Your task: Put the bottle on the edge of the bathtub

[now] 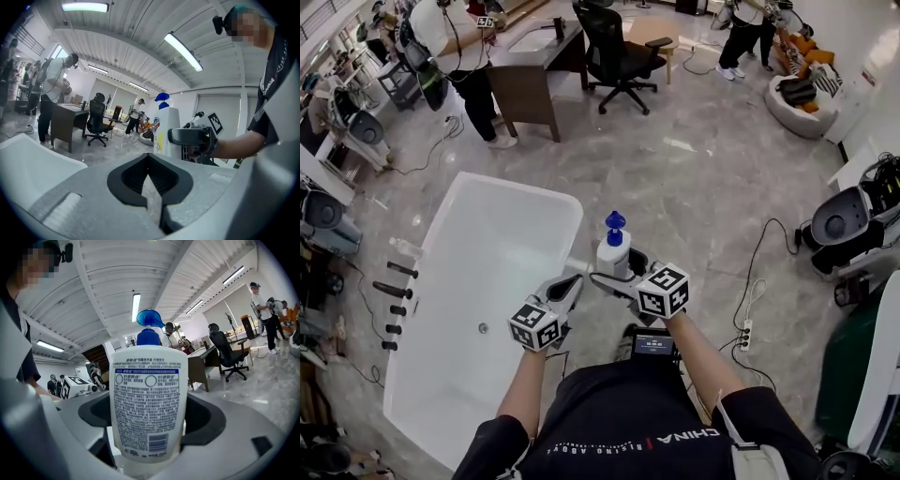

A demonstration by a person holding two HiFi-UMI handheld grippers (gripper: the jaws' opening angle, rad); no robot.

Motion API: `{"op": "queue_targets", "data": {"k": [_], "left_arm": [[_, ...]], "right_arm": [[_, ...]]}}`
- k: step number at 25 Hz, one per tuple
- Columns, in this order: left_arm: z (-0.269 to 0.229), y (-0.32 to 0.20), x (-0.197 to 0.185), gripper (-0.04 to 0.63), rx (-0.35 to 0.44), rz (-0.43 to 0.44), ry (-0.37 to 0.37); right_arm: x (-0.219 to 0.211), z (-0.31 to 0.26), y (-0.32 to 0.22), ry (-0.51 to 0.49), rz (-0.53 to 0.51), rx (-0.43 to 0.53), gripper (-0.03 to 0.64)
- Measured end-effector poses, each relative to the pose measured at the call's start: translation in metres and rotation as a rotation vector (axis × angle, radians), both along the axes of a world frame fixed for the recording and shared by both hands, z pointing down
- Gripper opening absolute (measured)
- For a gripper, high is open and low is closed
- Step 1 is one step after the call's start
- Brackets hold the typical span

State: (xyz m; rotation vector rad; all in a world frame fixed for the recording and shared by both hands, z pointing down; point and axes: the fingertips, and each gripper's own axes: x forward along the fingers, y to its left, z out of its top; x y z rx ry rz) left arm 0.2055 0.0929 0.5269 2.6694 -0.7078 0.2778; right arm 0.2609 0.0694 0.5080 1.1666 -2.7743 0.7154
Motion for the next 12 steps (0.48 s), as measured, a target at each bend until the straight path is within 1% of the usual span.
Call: {"op": "queue_targets", "data": {"k": [3,5,9,12], "left_arm": [[-0.003,-0.036,0.041,0.009,0.038,0.007,-0.039],[-0.006,-0.056,0.061,0.009,0.049,0.000,-0.050],[-0.007,-0.094,0.076,0.009,0.029,-0.037,-0.029],[-0.003,-0.124,0.082,0.009,0.030,-0.060,-0.026]], "right_arm": [[0.032,0.002,-0.032,-0.002,-0.029,-0.006,0.448],[0.049,0.005,-0.052,-0.008,-0.043,-0.015,0.448],[0.065,0.010,-0.092,-0.032,-0.061,-0.034,0.448],[0.072,0.014,-0.123,-0.043,-0.086,-0.043,0.448]]}}
